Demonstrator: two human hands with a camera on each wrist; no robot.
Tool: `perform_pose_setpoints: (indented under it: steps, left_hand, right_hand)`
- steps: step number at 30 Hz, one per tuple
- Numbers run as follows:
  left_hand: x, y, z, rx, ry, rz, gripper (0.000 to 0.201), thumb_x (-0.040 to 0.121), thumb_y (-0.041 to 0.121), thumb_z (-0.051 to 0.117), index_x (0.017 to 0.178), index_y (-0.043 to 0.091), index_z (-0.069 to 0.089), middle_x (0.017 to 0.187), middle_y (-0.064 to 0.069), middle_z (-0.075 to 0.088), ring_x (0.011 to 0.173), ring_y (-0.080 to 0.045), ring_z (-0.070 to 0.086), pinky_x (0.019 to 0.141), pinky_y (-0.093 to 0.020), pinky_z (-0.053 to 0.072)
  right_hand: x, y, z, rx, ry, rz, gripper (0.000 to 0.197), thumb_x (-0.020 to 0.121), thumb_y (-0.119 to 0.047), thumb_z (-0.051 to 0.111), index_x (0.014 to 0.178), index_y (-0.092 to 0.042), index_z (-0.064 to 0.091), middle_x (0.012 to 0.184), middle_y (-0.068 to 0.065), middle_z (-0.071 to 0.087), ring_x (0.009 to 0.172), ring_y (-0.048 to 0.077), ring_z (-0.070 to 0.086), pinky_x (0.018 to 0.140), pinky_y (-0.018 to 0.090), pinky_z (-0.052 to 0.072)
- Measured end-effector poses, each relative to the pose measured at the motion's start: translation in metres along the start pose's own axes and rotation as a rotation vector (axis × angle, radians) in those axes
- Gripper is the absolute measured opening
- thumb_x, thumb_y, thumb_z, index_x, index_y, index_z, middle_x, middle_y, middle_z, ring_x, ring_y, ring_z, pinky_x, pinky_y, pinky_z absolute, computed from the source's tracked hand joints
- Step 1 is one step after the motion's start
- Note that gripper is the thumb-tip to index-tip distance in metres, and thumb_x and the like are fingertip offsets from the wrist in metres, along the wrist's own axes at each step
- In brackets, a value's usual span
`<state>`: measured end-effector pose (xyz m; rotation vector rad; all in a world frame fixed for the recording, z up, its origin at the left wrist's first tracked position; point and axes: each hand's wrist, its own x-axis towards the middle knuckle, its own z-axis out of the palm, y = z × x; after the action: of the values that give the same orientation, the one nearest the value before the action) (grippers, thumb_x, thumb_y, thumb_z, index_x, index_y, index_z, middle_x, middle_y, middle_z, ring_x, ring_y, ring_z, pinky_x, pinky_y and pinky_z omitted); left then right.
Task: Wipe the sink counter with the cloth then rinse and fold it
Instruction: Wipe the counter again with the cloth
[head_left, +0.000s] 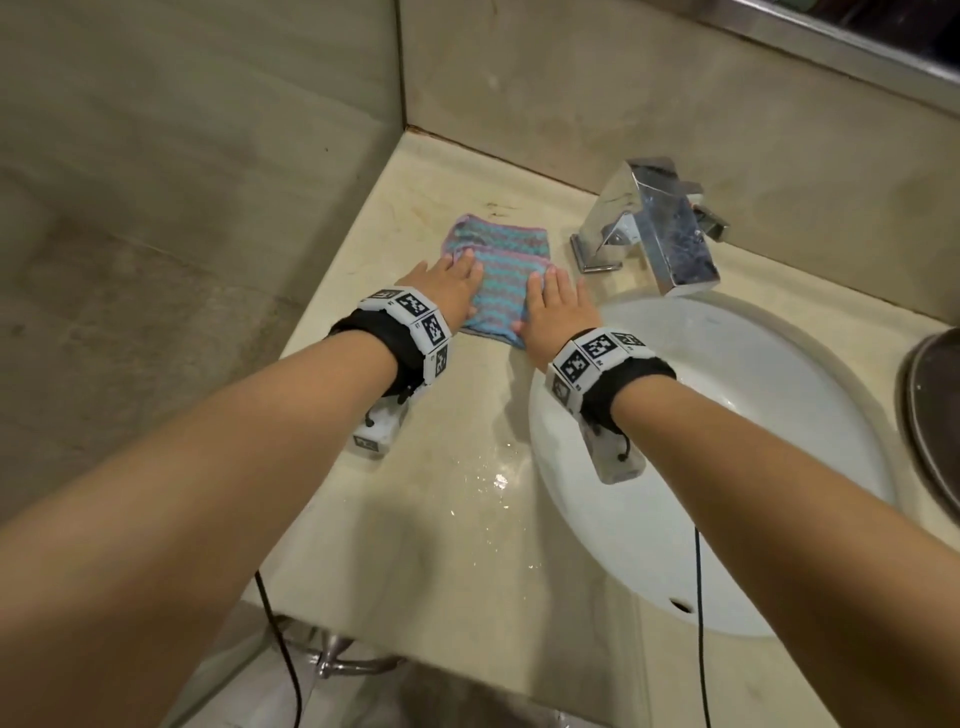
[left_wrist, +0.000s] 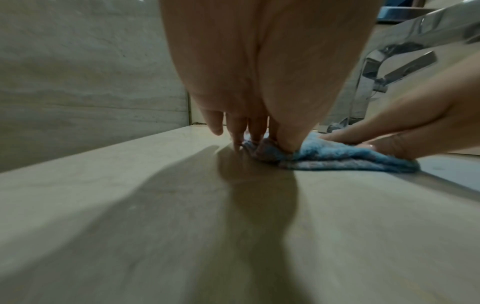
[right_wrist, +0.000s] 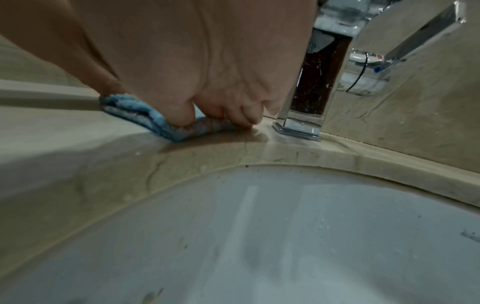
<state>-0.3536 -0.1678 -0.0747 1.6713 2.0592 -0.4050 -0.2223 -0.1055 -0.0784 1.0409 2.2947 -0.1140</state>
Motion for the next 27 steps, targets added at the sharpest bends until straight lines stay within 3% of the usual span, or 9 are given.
perform_pose_setpoints:
  steps: [5, 17, 27]
  left_hand:
    - [-0.035, 0.002, 0.016, -0.034, -0.015, -0.013, 0.059, 0.1, 0.026, 0.031, 0.149, 0.009, 0.003, 0.159, -0.008, -0.005, 0.147, -0.026, 0.005, 0.117, -0.044, 0.015]
    - [-0.102, 0.014, 0.053, -0.033, -0.013, -0.014, 0.061, 0.099, 0.029, 0.035, 0.15, 0.011, 0.006, 0.159, -0.007, -0.003, 0.146, -0.025, 0.008, 0.117, -0.045, 0.016]
    - [-0.175, 0.048, 0.099, -0.126, -0.004, -0.137, 0.06, 0.1, 0.031, 0.032, 0.15, 0.013, 0.005, 0.159, -0.005, -0.005, 0.147, -0.023, 0.006, 0.117, -0.044, 0.017]
  right_hand:
    - [-0.022, -0.01, 0.012, -0.025, 0.005, -0.037, 0.066, 0.101, -0.04, 0.021, 0.149, -0.005, -0.008, 0.158, 0.016, -0.007, 0.148, 0.027, -0.006, 0.119, 0.044, -0.002]
    - [-0.083, -0.035, 0.049, -0.039, -0.001, -0.081, 0.067, 0.1, -0.04, 0.022, 0.149, -0.007, -0.009, 0.159, 0.013, -0.01, 0.148, 0.025, -0.008, 0.12, 0.044, -0.002]
    - [-0.143, -0.043, 0.085, -0.117, 0.037, -0.202, 0.065, 0.101, -0.04, 0.021, 0.149, -0.008, -0.009, 0.159, 0.012, -0.01, 0.148, 0.024, -0.008, 0.12, 0.045, -0.002]
